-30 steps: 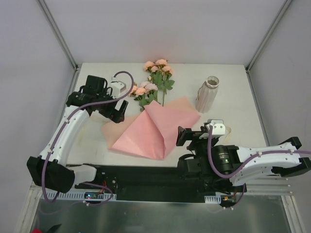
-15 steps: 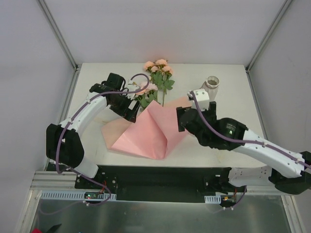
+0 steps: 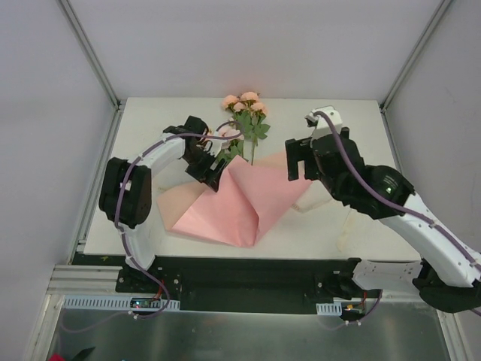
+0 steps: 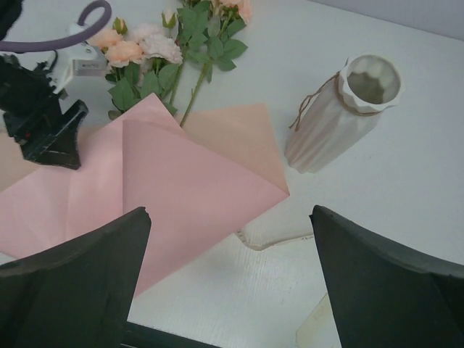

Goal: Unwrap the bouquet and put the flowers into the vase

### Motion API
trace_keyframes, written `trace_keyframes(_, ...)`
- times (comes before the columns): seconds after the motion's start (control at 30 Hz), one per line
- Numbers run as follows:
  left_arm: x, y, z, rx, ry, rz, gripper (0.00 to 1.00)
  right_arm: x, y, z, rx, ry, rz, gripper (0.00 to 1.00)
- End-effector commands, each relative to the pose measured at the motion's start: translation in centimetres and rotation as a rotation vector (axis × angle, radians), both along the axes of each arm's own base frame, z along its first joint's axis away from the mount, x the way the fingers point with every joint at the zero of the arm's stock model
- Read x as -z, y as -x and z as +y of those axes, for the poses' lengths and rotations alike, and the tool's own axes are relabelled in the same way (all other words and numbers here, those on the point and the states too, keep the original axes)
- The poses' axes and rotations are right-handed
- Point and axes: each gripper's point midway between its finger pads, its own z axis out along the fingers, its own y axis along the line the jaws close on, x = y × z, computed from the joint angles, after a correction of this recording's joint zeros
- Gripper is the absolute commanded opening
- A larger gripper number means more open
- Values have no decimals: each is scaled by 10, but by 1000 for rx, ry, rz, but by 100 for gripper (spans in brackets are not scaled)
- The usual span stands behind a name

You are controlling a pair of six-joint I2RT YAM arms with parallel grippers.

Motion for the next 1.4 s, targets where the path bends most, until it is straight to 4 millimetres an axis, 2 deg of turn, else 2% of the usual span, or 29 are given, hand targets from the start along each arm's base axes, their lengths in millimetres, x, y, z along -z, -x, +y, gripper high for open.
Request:
trace_keyframes(0.0,-6,-27,-20,51,59,-53,65,-16,7,0,-61,-70,-30,97)
trace_keyframes(0.1,-4,-38,-24,56,65,-64,42,-17,10,0,-76,-90,-26,97)
trace_keyframes(0.2,-5,-39,-27,72,84,-69,36,-22,8,0,-81,-105,-31,97)
trace_keyframes(0.33,-8,-32,-29,94,111,-63,22,-27,6,2,-99,-138,-30,97)
trace_keyframes(0.43,-13,-23,-34,123,155,-60,18,-33,6,2,-105,-162,-34,97)
trace_keyframes(0.5,-15,-21,-35,132,170,-58,28,-35,5,1,-109,-165,-39,97)
trace_keyframes(0.57,-16,-20,-35,137,175,-56,47,-36,6,2,-117,-169,-38,97)
trace_keyframes(0.67,-12,-16,-36,154,180,-34,66,-39,7,0,-118,-176,-44,96)
trace_keyframes(0.77,-8,-17,-35,152,170,-11,68,-42,9,-2,-119,-187,-51,97)
trace_keyframes(0.87,-7,-20,-37,149,174,-4,53,-46,11,-3,-127,-202,-63,97)
trace_keyframes(0.9,-7,-20,-38,151,178,-4,41,-46,11,-3,-126,-203,-64,97)
trace_keyframes(1.03,-6,-24,-37,141,165,-5,20,-53,12,-2,-135,-221,-74,97)
trace_keyframes(1.17,-9,-20,-37,146,170,-4,13,-62,12,-3,-141,-238,-90,97)
trace_keyframes(1.27,-14,-20,-35,146,164,-13,0,-69,13,-2,-148,-252,-97,97)
trace_keyframes(1.37,-33,-19,-36,151,175,-48,0,-71,12,-2,-152,-253,-102,97)
